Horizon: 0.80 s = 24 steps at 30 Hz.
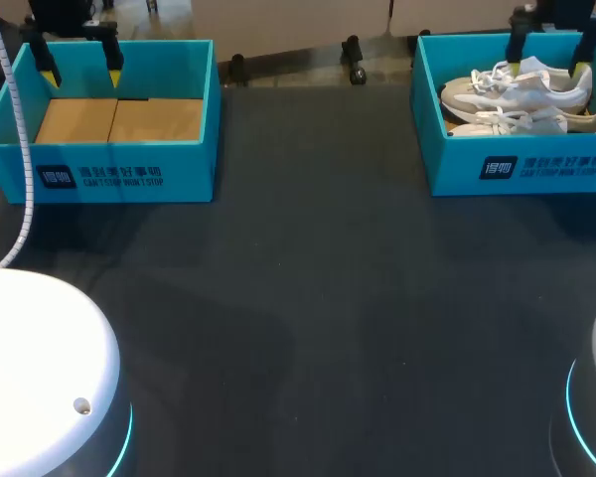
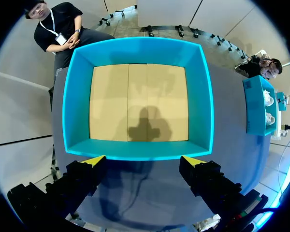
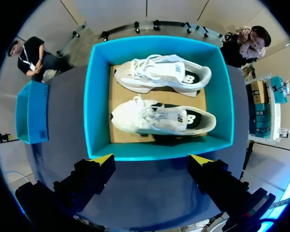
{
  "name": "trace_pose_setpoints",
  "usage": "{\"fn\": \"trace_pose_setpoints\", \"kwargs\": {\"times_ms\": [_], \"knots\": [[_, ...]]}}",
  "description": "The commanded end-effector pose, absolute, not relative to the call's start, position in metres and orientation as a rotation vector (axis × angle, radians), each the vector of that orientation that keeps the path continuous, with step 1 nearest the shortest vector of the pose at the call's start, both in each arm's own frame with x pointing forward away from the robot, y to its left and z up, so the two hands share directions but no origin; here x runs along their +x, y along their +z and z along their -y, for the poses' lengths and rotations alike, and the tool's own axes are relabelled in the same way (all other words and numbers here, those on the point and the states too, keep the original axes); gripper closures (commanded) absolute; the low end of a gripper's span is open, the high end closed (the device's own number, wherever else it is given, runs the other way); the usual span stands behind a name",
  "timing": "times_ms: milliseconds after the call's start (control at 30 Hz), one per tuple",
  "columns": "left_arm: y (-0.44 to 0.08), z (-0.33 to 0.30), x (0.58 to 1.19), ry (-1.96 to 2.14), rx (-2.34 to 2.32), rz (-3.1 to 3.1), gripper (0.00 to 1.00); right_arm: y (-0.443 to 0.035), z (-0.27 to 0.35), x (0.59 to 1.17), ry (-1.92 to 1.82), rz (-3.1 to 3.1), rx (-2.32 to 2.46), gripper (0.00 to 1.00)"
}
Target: Take the shoe out of the shoebox, open the shoe tongue, remove and reinsert the insole, then place the shoe into the shoebox
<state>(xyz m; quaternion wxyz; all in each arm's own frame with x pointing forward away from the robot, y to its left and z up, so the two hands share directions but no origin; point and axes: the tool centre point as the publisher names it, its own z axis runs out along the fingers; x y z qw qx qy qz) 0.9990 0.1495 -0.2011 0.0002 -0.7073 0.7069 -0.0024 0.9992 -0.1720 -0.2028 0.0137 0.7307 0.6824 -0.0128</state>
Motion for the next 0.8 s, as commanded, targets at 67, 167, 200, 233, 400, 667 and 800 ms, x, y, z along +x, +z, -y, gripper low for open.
{"fn": "trace_pose_setpoints", "kwargs": {"times_ms": [67, 167, 200, 233, 400, 667, 800], "knots": [[-0.201, -0.150, 0.999, -0.005, -2.222, -2.221, 0.00, -0.207, 0.195, 0.986, -0.049, -2.074, 2.298, 0.00], [-0.201, -0.150, 0.999, -0.005, -2.222, -2.221, 0.00, -0.212, 0.210, 0.983, -0.072, -2.050, 2.304, 0.00], [-0.201, -0.150, 0.999, -0.005, -2.222, -2.221, 0.00, -0.214, 0.214, 0.983, -0.084, -2.046, 2.306, 0.00], [-0.201, -0.150, 0.999, -0.005, -2.222, -2.221, 0.00, -0.216, 0.219, 0.982, -0.091, -2.044, 2.305, 0.00], [-0.201, -0.150, 0.999, -0.005, -2.222, -2.221, 0.00, -0.227, 0.239, 0.981, -0.114, -2.011, 2.315, 0.00], [-0.201, -0.150, 0.999, -0.005, -2.222, -2.221, 0.00, -0.246, 0.263, 0.991, -0.122, -1.988, 2.308, 0.00], [-0.201, -0.150, 0.999, -0.005, -2.222, -2.221, 0.00, -0.257, 0.275, 0.999, -0.116, -1.960, 2.314, 0.00]]}}
